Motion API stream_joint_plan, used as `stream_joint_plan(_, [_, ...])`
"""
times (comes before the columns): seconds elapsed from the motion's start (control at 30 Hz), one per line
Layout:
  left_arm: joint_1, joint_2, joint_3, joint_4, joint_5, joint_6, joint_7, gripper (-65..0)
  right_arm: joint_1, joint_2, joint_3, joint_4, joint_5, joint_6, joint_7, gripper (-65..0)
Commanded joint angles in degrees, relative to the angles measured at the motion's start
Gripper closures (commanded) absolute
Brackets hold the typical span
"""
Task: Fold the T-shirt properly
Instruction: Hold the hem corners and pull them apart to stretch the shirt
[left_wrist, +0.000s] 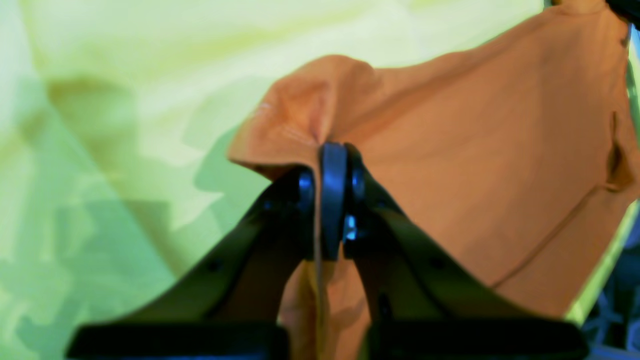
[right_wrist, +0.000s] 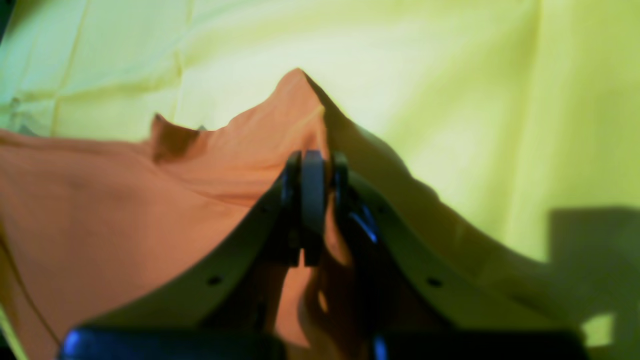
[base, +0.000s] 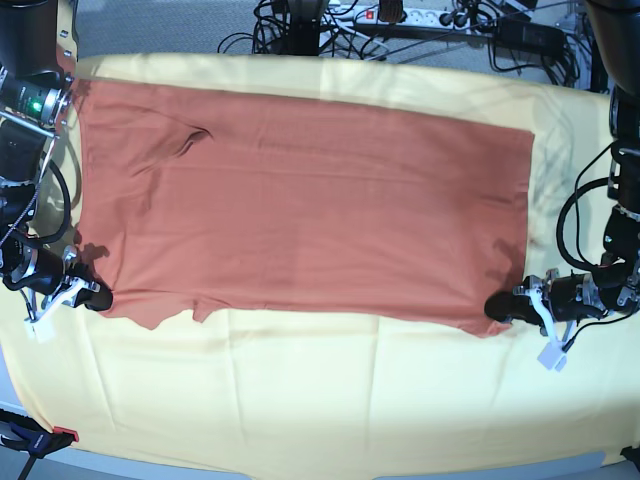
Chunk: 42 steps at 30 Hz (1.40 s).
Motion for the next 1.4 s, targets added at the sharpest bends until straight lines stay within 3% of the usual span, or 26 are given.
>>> stream_joint_plan(0.0, [-2.3, -0.9, -0.5, 0.5, 0.1, -0.3, -2.6, 0.0, 2.3, 1.3, 0.2, 0.8, 0.4, 0.3, 2.6, 0.0])
stream_joint_plan(0.23, [-2.3, 0.7, -0.5, 0.5, 7.7, -0.3, -9.1, 0.0, 2.9, 1.2, 0.2, 0.8, -6.1, 0.3, 9.3, 0.0])
stream_joint_plan(0.33, [-2.3, 1.8, -0.5, 0.5, 10.9, -0.3, -11.0, 0.0, 2.8, 1.2, 0.2, 0.8, -6.7, 0.3, 9.5, 0.0])
stream_joint_plan(0.43, [-2.3, 2.7, -0.5, 0.5, 11.0, -0.3, -9.4, 0.0, 2.8, 1.2, -0.1, 0.8, -6.6, 0.3, 8.3, 0.0])
stream_joint_plan(0.73, [-2.3, 2.4, -0.5, 0.6, -2.4, -0.3, 4.7, 0.0, 2.7, 1.3, -10.0, 1.3, -6.4, 0.3, 5.6, 0.0])
stream_joint_plan(1.03, [-2.6, 1.2, -0.5, 4.6, -12.9, -0.3, 15.6, 0.0, 2.7, 3.7, -10.6, 2.5, -4.0, 0.3, 2.6, 0.0])
stream_joint_plan(1.37, [-2.7, -1.7, -0.5, 7.3, -14.6, -0.3, 18.0, 0.0, 2.4, 5.9, -10.6, 2.5, -2.8, 0.3, 0.7, 0.0])
